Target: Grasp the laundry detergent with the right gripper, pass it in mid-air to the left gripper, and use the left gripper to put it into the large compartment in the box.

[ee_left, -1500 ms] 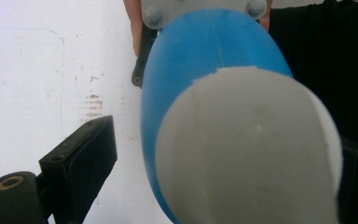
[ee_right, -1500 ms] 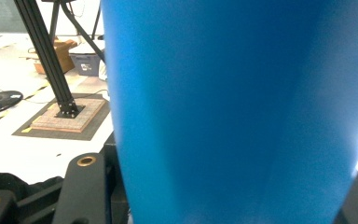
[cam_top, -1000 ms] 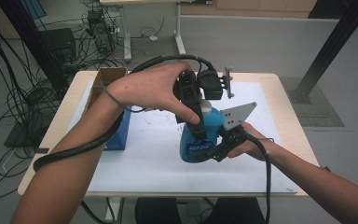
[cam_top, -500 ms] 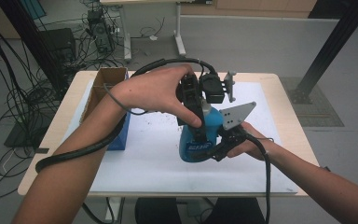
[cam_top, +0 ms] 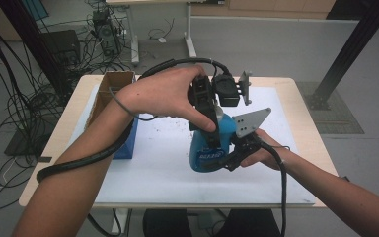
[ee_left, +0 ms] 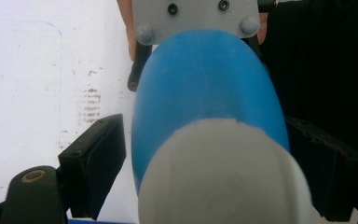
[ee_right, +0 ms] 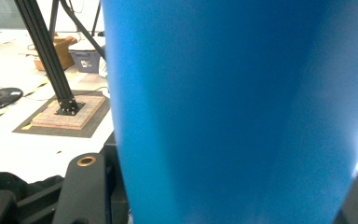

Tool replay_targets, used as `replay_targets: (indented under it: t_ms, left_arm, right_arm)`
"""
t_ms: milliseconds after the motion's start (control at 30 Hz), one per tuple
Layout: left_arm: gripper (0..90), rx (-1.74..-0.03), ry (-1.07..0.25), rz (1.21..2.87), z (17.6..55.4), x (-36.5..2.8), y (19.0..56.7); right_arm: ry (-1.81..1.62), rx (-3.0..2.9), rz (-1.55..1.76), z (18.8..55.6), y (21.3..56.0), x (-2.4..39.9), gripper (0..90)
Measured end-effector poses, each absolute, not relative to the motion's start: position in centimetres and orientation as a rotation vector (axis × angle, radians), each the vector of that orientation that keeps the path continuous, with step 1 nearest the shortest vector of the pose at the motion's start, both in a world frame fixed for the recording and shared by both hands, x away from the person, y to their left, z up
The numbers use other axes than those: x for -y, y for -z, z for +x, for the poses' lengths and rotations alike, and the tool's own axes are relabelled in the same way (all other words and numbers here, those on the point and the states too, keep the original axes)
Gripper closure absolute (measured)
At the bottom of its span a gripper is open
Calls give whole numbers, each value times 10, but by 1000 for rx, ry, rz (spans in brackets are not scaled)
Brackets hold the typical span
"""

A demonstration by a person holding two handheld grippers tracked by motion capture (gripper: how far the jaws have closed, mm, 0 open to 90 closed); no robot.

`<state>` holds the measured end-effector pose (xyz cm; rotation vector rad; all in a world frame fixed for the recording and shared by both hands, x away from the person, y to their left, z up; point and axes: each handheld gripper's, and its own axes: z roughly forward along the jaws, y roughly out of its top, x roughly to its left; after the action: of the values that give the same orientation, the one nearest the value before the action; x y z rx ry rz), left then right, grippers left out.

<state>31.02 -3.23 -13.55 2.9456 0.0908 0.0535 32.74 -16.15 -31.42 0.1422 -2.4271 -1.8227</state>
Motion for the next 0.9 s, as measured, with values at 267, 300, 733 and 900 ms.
replay_targets:
  t_ms: [267,300,733,900]
  left_arm:
    - [252,-112,-52,2934,310,33,132]
    - [279,-114,-53,2932,310,33,131]
    - [374,-134,-65,2916,309,35,128]
    - [374,-134,-70,2924,307,36,128]
  right_arm:
    - [1823,2430,141,327,313,162,403]
    - [1822,2430,141,327,313,162,403]
    - [1836,2427,137,326,310,164,404]
    - [1837,2429,141,326,310,164,403]
